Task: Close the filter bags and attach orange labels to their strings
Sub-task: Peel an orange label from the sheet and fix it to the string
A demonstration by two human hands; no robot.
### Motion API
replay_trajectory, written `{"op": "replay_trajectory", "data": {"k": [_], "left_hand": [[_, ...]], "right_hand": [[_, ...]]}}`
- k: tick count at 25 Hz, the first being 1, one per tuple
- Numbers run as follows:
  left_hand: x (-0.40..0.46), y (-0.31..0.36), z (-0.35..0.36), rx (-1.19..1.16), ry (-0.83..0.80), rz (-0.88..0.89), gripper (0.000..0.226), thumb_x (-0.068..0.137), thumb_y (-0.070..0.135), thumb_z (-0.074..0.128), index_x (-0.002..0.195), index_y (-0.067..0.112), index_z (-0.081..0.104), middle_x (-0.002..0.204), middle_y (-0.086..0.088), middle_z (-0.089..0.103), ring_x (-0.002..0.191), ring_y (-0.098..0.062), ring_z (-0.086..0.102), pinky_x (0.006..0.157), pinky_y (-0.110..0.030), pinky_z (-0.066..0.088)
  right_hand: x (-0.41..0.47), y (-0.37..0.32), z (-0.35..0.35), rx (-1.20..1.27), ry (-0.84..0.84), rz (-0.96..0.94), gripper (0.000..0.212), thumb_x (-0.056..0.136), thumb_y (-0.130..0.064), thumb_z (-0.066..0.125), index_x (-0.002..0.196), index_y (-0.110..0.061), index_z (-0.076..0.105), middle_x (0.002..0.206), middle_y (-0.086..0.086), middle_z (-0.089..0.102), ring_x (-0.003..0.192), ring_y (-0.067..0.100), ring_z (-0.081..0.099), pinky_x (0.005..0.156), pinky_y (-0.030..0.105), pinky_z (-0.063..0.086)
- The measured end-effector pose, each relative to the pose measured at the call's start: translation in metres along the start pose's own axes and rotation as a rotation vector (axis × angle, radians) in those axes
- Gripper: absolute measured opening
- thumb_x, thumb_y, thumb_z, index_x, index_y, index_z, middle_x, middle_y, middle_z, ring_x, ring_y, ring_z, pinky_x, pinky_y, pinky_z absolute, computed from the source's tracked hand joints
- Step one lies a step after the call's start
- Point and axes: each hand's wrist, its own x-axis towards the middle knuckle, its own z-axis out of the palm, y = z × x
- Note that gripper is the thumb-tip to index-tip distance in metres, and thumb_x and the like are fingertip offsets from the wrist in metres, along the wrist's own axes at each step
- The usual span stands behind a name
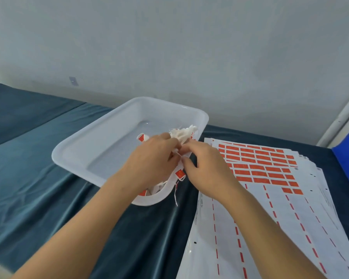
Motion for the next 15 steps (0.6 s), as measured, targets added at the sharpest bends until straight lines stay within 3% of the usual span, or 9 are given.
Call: {"op": "replay_trajectory", "data": {"k": [3, 6, 10, 12, 15], "left_hand": [[-0.002, 0.006, -0.006, 0.186, 0.063, 0.025, 0.025, 0.092, 0.029, 0.054, 0.115, 0.033, 0.063, 0.097, 0.009, 0.058, 0.095, -0.021, 0.056, 0.075, -0.037, 0.043], [-0.006, 0.022, -0.017, 0.313, 0.196, -0.003, 0.031, 0.084, 0.026, 0.057, 0.115, 0.026, 0.062, 0.095, 0.002, 0.054, 0.088, -0.027, 0.052, 0.071, -0.039, 0.042], [-0.016, 0.07, 0.0, 0.133, 0.307, 0.163, 0.028, 0.073, 0.015, 0.055, 0.1, 0.016, 0.062, 0.089, -0.002, 0.052, 0.082, -0.031, 0.052, 0.064, -0.043, 0.041], [-0.02, 0.096, 0.025, 0.018, 0.237, 0.233, 0.036, 0.072, 0.01, 0.059, 0.106, 0.02, 0.063, 0.092, 0.002, 0.057, 0.083, -0.026, 0.057, 0.062, -0.035, 0.04], [-0.019, 0.135, 0.065, -0.192, 0.073, 0.222, 0.035, 0.091, 0.017, 0.061, 0.121, 0.036, 0.055, 0.109, 0.017, 0.062, 0.093, -0.007, 0.06, 0.068, -0.026, 0.05]], "right_hand": [[-0.004, -0.005, -0.007, 0.007, 0.036, -0.048, 0.014, 0.102, -0.031, 0.062, 0.113, -0.037, 0.067, 0.12, -0.021, 0.064, 0.09, -0.007, 0.057, 0.075, 0.002, 0.036], [-0.009, -0.015, -0.027, 0.029, 0.057, -0.099, 0.016, 0.101, -0.025, 0.062, 0.111, -0.036, 0.067, 0.123, -0.017, 0.066, 0.099, 0.001, 0.061, 0.081, 0.009, 0.043], [-0.034, -0.013, -0.06, -0.095, 0.023, -0.121, 0.027, 0.091, -0.014, 0.06, 0.112, -0.029, 0.068, 0.113, -0.006, 0.07, 0.101, 0.014, 0.065, 0.084, 0.029, 0.054], [-0.058, 0.0, -0.073, -0.256, 0.012, -0.002, 0.031, 0.095, -0.023, 0.066, 0.124, -0.034, 0.063, 0.122, -0.01, 0.068, 0.105, 0.016, 0.065, 0.088, 0.024, 0.052], [-0.096, 0.03, -0.094, -0.387, 0.024, 0.226, 0.034, 0.098, -0.03, 0.064, 0.131, -0.036, 0.059, 0.122, -0.012, 0.066, 0.099, 0.014, 0.063, 0.087, 0.024, 0.047]]}}
